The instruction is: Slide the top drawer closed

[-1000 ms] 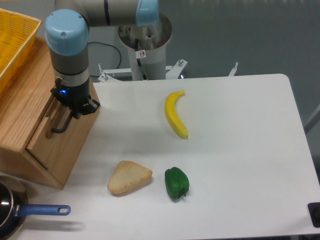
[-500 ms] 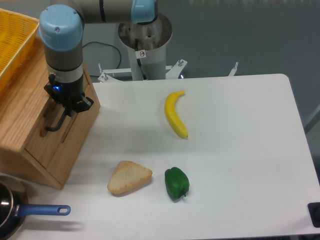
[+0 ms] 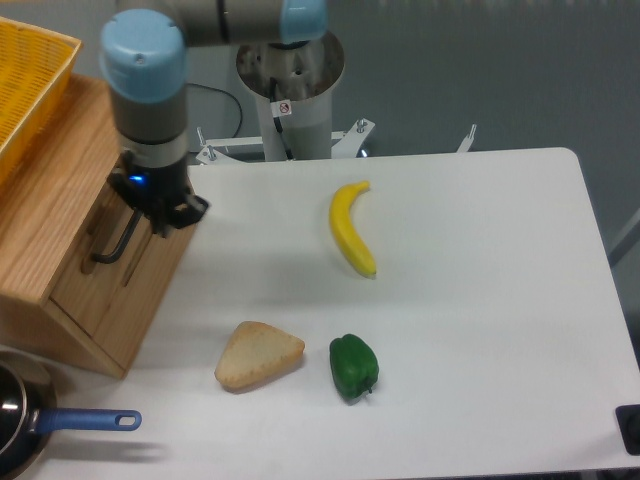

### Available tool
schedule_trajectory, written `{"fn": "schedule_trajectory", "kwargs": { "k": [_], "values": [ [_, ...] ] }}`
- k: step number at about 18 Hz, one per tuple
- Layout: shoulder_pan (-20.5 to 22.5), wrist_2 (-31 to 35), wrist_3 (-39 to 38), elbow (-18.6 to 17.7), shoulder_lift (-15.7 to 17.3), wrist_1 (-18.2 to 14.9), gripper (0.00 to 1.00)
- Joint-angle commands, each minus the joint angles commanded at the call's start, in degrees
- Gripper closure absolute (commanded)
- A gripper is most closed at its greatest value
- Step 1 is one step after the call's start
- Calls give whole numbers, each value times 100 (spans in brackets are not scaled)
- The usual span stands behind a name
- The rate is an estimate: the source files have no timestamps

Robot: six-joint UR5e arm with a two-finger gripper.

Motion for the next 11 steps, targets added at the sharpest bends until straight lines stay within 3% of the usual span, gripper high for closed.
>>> {"fn": "schedule_trajectory", "kwargs": {
  "k": [3,7,11],
  "values": [
    [702,440,440,61,26,78,0],
    [1775,485,1827,114,-70,343,0],
    [2339,477,2498,359,-658,579,0]
  ]
}}
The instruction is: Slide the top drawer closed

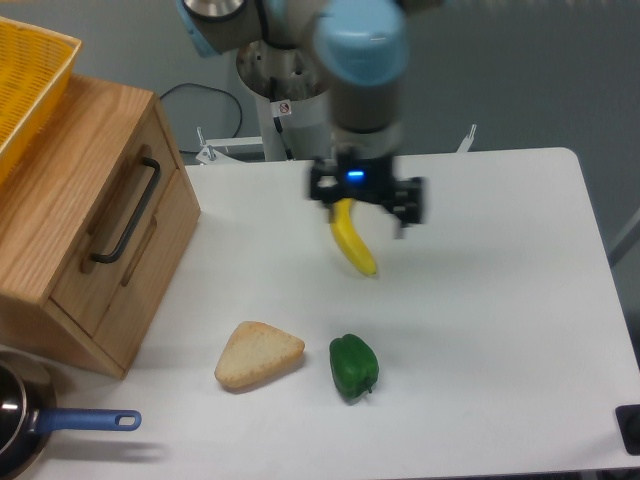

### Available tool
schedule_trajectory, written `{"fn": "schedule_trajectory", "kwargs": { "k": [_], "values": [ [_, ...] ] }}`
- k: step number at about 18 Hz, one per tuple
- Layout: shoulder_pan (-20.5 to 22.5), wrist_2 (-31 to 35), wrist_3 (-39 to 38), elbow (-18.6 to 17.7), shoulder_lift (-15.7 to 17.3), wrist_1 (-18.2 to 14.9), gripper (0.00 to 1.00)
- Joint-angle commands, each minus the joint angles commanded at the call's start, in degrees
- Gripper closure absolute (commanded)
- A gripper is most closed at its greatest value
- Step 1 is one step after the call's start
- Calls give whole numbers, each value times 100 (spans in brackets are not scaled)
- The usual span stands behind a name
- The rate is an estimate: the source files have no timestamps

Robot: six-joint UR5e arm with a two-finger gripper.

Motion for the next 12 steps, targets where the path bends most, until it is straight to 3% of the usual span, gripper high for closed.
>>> {"fn": "schedule_trajectory", "kwargs": {
  "k": [2,4,9,12],
  "values": [
    [140,0,44,220,-352,299,0],
    [220,9,175,422,-589,379,0],
    [448,17,1395,388,-801,388,0],
    [510,17,1661,308,-863,379,0]
  ]
}}
